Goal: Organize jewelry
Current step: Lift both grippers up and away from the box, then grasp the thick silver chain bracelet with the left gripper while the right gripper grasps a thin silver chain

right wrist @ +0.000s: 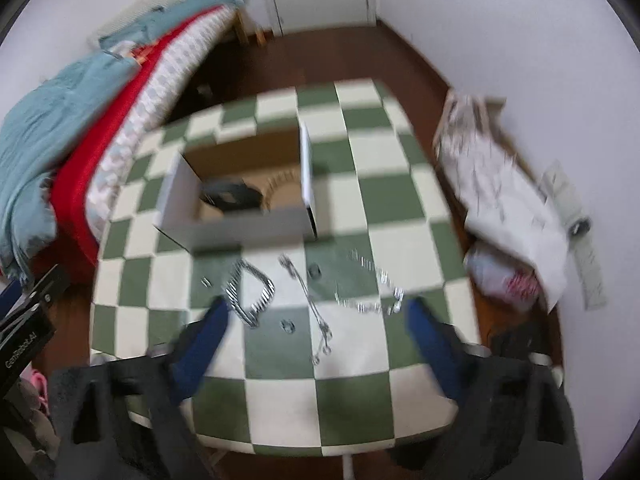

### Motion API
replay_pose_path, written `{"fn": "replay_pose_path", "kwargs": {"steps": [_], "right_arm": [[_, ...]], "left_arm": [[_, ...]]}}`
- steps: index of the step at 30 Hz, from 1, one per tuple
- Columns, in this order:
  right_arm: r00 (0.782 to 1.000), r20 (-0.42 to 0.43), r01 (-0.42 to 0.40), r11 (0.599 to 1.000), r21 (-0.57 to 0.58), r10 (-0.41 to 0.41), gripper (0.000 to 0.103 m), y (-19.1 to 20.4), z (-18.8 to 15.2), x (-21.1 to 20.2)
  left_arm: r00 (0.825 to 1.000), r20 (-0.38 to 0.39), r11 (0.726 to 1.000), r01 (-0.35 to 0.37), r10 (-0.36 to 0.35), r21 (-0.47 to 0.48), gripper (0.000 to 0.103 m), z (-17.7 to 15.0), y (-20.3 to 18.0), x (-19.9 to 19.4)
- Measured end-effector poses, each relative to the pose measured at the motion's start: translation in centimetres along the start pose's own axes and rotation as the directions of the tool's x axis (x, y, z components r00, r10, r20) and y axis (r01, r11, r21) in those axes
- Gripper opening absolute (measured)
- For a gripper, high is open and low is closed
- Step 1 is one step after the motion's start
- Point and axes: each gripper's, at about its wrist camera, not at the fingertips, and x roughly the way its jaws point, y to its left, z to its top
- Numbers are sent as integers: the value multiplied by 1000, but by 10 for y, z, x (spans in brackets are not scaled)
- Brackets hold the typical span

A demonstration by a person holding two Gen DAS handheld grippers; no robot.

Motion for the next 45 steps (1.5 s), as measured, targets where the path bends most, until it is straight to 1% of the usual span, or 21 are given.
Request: {"fn": "replay_pose_path", "kwargs": {"steps": [2, 5, 8, 11, 14, 17, 18, 21, 23, 24, 25, 26, 27, 28, 29, 30, 31, 33, 37, 42, 45], "right_arm": [[999, -37, 5, 1000, 16, -5, 69, -6, -4, 26], [998, -62, 36, 999, 35, -33, 58, -19, -6, 55], [997, -58, 57, 995, 77, -53, 57, -41, -6, 67], [996, -53, 74, 991, 112, -68, 57, -64, -3, 76], [996, -57, 81, 990, 117, -74, 57, -75, 1, 84], [998, -54, 42, 993, 114, -36, 57, -75, 3, 89], [998, -54, 39, 993, 108, -34, 57, -73, 3, 90], [998, -44, 38, 995, 90, -34, 57, -66, 7, 88], [999, -38, 36, 995, 88, -33, 57, -63, 8, 86], [999, -33, 36, 995, 88, -33, 57, -63, 9, 84], [999, -31, 36, 996, 87, -33, 57, -61, 9, 82], [999, -28, 34, 996, 86, -32, 57, -61, 10, 81], [999, -23, 32, 996, 85, -30, 57, -60, 11, 80], [999, -21, 30, 996, 83, -29, 57, -59, 11, 78], [1000, -19, 26, 996, 83, -24, 57, -58, 12, 78], [1000, -17, 16, 997, 81, -15, 57, -56, 13, 77], [1000, -13, 7, 997, 74, -6, 57, -54, 14, 77], [1000, -6, -19, 998, 57, 20, 57, -47, 16, 78], [998, 11, -61, 998, -23, 61, 57, -19, 20, 86], [999, 7, -47, 990, -134, 48, 53, 20, 21, 102], [999, 4, -31, 983, -182, 32, 50, 36, 19, 113]], "left_arm": [[999, -44, 1000, -6, 6, 3, 103, -6, -5, 19], [997, -81, 1000, 13, -12, 17, 103, -11, -16, 36], [995, -96, 999, 37, -33, 35, 103, -11, -31, 47], [989, -130, 997, 74, -69, 35, 102, -10, -48, 62], [977, -177, 991, 126, -118, 38, 102, -9, -70, 81], [960, -217, 981, 190, -176, 42, 102, -10, -89, 94], [957, -225, 979, 200, -184, 49, 101, -9, -95, 97], [953, -235, 972, 218, -192, 91, 89, -11, -111, 102], [952, -242, 967, 222, -188, 122, 86, -13, -121, 105], [950, -243, 963, 232, -194, 138, 80, -15, -125, 106], [951, -226, 958, 246, -211, 144, 75, -16, -128, 104], [951, -224, 956, 251, -214, 154, 73, -16, -130, 104], [949, -213, 949, 268, -230, 168, 64, -17, -133, 102], [941, -211, 936, 304, -265, 178, 44, -17, -136, 99], [934, -207, 926, 329, -291, 185, 32, -18, -137, 96], [938, -203, 924, 322, -282, 207, 12, -19, -139, 94], [938, -204, 919, 323, -279, 225, 6, -19, -140, 93], [941, -203, 921, 313, -269, 231, 6, -22, -134, 92], [952, -201, 945, 267, -229, 188, 5, -24, -105, 96], [962, -201, 968, 213, -184, 133, 5, -29, -71, 100], [963, -201, 973, 202, -177, 112, 5, -29, -61, 101]]}}
